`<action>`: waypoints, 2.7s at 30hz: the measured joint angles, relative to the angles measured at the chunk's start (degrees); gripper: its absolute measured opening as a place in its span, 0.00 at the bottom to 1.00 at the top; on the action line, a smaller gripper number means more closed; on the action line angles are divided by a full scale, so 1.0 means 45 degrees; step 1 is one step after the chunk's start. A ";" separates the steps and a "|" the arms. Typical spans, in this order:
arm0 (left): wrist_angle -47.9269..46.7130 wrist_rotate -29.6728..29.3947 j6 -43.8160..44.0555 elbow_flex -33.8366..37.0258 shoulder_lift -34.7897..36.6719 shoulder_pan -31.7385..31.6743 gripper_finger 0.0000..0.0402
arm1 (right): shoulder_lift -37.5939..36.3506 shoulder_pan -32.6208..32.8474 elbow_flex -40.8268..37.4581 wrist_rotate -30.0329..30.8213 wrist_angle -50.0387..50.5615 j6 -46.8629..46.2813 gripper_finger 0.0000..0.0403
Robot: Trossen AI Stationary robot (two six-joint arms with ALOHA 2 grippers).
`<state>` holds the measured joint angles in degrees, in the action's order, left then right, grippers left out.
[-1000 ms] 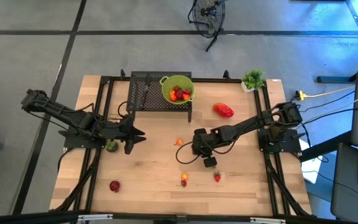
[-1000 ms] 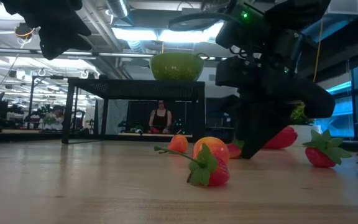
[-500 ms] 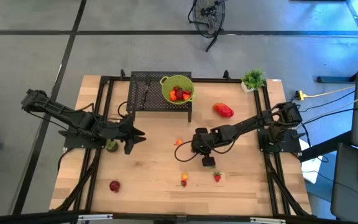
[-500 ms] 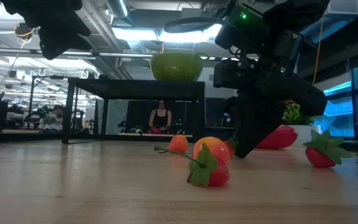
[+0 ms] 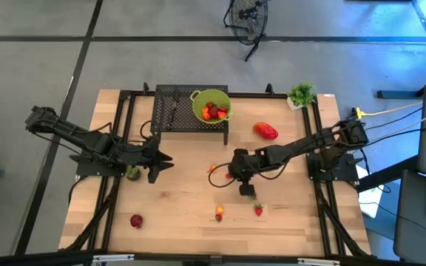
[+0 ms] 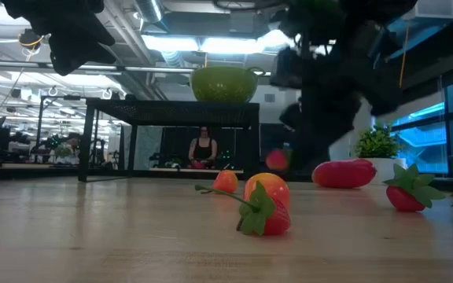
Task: Pick & Place Fruit
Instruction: Put the strawberry into the green strainer bowl on the shelf
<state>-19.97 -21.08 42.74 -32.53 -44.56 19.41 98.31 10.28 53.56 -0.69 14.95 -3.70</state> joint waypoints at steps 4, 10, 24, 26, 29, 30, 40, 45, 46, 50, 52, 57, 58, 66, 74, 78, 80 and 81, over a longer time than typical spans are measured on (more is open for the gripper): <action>0.0000 0.0000 -0.0164 0.0000 0.0000 -0.0002 0.35 | -0.0736 0.0000 0.0007 -0.0006 -0.0717 -0.0085 0.00; 0.0000 -0.0005 -0.0437 0.0000 0.0000 0.0000 0.35 | -0.1730 -0.0107 0.0025 0.0049 -0.1947 -0.0192 0.00; -0.0003 -0.0015 -0.0899 0.0050 0.0000 -0.0002 0.35 | -0.2609 -0.1380 0.2022 0.0053 -0.2327 0.0230 0.01; -0.0009 -0.0010 -0.0894 0.0053 0.0000 0.0002 0.35 | -0.2595 -0.1648 0.2777 0.0053 -0.1543 0.0376 0.01; -0.0005 -0.0010 -0.0890 0.0053 0.0000 0.0002 0.35 | -0.2591 -0.2083 0.3831 0.0375 -0.0628 0.0456 0.01; -0.0003 -0.0010 -0.0894 0.0053 0.0000 0.0002 0.35 | -0.2591 -0.2226 0.4112 0.0597 -0.0282 0.0501 0.01; 0.0000 -0.0010 -0.0884 0.0056 0.0000 0.0002 0.35 | -0.2591 -0.3777 0.5390 0.1103 0.0415 0.0881 0.00; 0.0000 -0.0010 -0.0869 0.0063 0.0000 0.0002 0.35 | -0.2562 -0.4902 0.5527 0.1666 0.0541 0.0463 0.00; 0.0000 -0.0012 -0.0858 0.0063 0.0000 0.0002 0.35 | -0.2562 -0.5131 0.5527 0.1629 0.0555 0.0305 0.00; 0.0005 -0.0012 -0.0767 0.0063 0.0000 0.0002 0.35 | -0.2392 -0.5742 0.5532 0.1624 0.0914 -0.0165 0.00; 0.0005 -0.0010 -0.0740 0.0063 0.0000 0.0002 0.35 | -0.2218 -0.5854 0.5532 0.1620 0.1083 -0.0342 0.00; 0.0005 0.0005 -0.0665 0.0063 0.0000 0.0002 0.35 | -0.1710 -0.5873 0.5532 0.1617 0.1298 -0.0370 0.00; 0.0005 0.0005 -0.0663 0.0063 0.0000 0.0002 0.35 | -0.1692 -0.5877 0.5532 0.1617 0.1220 -0.0376 0.00; 0.0003 0.0019 -0.0663 0.0068 0.0000 0.0002 0.35 | -0.1564 -0.5877 0.5533 0.1623 0.1775 -0.0700 0.00; 0.0005 0.0059 -0.0664 0.0068 0.0000 0.0002 0.35 | -0.1302 -0.5853 0.5537 0.1622 0.1961 -0.0697 0.00; 0.0000 0.0083 -0.0665 0.0068 0.0000 0.0002 0.35 | -0.1294 -0.5853 0.5537 0.1622 0.1925 -0.0632 0.02; 0.0002 0.0083 -0.0665 0.0068 0.0000 0.0002 0.35 | -0.1282 -0.5853 0.5537 0.1622 0.1930 -0.0608 0.03; 0.0000 0.0083 -0.0665 0.0068 0.0000 0.0002 0.35 | -0.1279 -0.5853 0.5537 0.1622 0.1935 -0.0608 0.04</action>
<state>-19.97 -20.71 39.75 -32.23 -44.56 19.42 92.55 -16.05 78.48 6.61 23.66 -6.44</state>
